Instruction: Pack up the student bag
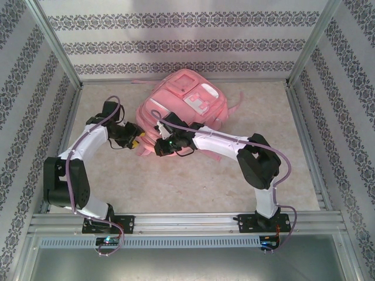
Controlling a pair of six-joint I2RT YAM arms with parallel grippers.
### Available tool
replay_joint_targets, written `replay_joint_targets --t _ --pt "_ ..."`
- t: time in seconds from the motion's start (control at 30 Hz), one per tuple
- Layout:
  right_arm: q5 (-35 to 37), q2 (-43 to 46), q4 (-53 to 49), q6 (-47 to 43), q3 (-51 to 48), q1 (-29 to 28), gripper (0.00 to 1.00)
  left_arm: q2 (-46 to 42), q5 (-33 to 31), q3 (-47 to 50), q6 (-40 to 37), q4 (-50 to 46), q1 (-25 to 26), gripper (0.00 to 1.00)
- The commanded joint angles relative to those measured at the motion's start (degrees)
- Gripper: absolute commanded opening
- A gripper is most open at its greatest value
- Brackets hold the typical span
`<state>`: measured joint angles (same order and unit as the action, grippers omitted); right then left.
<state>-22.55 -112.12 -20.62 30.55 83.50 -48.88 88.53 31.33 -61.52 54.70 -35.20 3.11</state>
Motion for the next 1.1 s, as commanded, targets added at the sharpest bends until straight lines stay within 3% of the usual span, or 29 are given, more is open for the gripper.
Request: replay_joint_targets --t 0.0,0.3,0.53,0.73,0.83,0.97,1.07 --pt "-0.32 2.24 1.72 1.74 -1.30 0.45 0.00 1.75 0.11 -0.69 -0.20 1.38 1.19 0.37" --pt "0.42 2.70 3.27 3.42 -2.54 1.06 0.00 -1.46 -0.46 4.35 -0.75 1.39 1.18 0.34" --pt "-0.01 3.03 3.96 3.83 -2.78 1.45 0.00 -2.16 -0.98 5.75 -0.91 2.33 1.19 0.44" --pt "-1.27 3.38 4.42 4.17 -3.92 1.33 0.00 2.94 -0.18 3.60 -1.73 5.01 1.19 0.45" --pt "-0.97 3.74 4.18 4.20 -4.98 1.25 0.00 5.77 -0.12 1.20 -2.46 5.25 1.19 0.38" --pt "0.15 4.00 1.96 4.09 -5.87 1.25 0.00 6.83 -1.69 -1.52 -4.11 4.13 1.19 0.14" --pt "0.61 4.60 0.05 3.59 -6.79 1.03 0.00 6.83 -2.24 -2.12 -4.42 3.70 0.78 0.02"
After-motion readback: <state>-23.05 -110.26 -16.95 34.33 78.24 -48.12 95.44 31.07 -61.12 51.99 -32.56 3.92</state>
